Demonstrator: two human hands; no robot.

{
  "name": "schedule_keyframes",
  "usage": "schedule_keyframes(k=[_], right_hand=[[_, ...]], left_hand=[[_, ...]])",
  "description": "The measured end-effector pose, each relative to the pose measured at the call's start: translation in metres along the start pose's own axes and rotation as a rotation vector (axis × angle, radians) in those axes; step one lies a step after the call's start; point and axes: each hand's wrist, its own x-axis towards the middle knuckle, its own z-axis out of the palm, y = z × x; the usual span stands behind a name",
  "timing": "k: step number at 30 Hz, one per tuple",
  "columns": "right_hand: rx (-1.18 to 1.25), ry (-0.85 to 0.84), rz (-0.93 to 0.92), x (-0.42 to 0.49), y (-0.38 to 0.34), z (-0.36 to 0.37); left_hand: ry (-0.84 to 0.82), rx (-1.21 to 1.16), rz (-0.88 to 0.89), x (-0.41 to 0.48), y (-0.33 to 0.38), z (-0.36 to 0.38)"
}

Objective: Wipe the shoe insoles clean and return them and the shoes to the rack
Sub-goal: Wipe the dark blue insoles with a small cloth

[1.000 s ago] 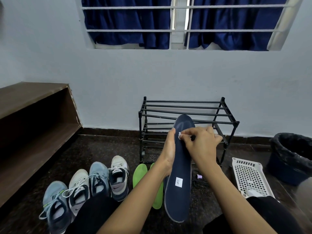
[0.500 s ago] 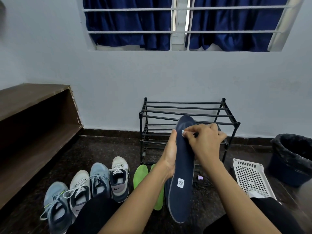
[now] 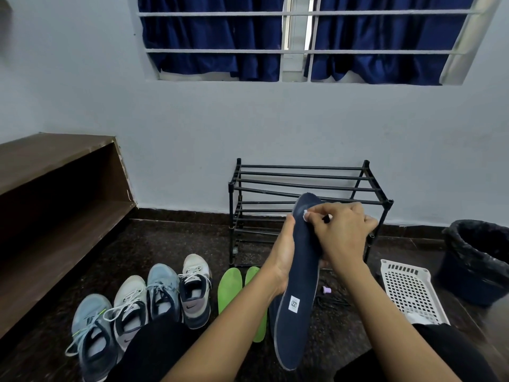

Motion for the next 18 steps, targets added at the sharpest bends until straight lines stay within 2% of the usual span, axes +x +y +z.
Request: schedule_keyframes(k=[4,7,9,13,18], right_hand=[[0.059,-0.047,-0.012,-0.013,-0.005,0.003],[0.033,-0.106,-0.078,-0.026,-0.01,0.01],[-0.001,-0.088,-0.091,-0.024,-0.009,0.011],[-0.048,-0.041,-0.026,-0.007,-0.003,0.007],[0.063,-0.052,0.025,-0.004,-0.002,0.003]], left_hand=[[0.034,0.052,-0.011,0.0,0.006,-0.006],[0.082,0.136,-0.01,0.003,0.008,-0.013],[0.09,0.14,-0.01,0.003,0.007,-0.012],[0.05,0.052,-0.011,0.001,0.002,-0.004],[0.043,0.042,0.001,0.004,0.0,-0.004]])
